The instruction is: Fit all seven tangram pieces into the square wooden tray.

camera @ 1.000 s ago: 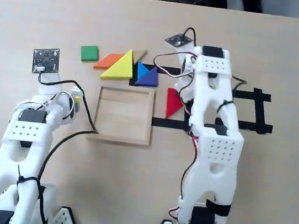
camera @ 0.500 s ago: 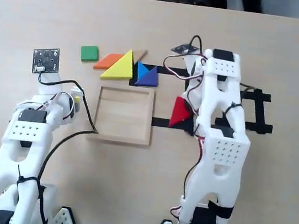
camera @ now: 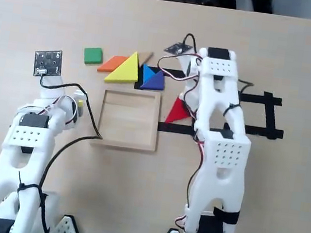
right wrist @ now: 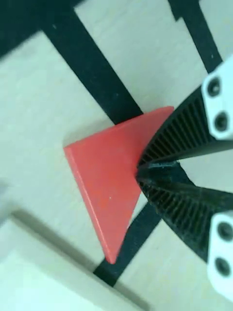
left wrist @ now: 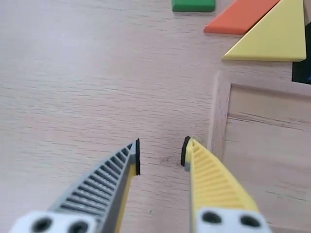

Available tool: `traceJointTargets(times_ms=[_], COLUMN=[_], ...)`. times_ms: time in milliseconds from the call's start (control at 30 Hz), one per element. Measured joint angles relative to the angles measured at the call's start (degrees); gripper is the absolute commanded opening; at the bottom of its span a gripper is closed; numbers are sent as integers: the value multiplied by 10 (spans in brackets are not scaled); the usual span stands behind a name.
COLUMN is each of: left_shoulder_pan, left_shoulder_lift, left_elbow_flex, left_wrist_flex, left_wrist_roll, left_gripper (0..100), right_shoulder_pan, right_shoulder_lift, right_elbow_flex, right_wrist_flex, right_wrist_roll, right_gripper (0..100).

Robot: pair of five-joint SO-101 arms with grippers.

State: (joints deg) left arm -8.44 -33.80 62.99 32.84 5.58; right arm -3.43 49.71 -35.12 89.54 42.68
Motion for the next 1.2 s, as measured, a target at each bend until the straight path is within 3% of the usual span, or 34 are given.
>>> traceJointTargets(times_ms=[233,367,600,1033,1200], left_shoulder_pan=[2,2,2,2,2], left_shoulder_lift=[0,0,0,0,0], left_elbow_flex=[0,0,0,0,0], left_wrist_flex=[0,0,0,0,0], left_wrist_roll=[0,0,0,0,0], left_gripper=[166,166,166,166,166], right_shoulder_pan=[3,17,25,23,3], right_shoulder_lift=[85,159,229,230,244], right_elbow_flex=[-153,-302,-489,-505,-505], right_wrist_flex=[0,4,94,96,96], right_wrist_roll=[-1,-39,-63,-74,-76], right_gripper=[11,11,11,15,172])
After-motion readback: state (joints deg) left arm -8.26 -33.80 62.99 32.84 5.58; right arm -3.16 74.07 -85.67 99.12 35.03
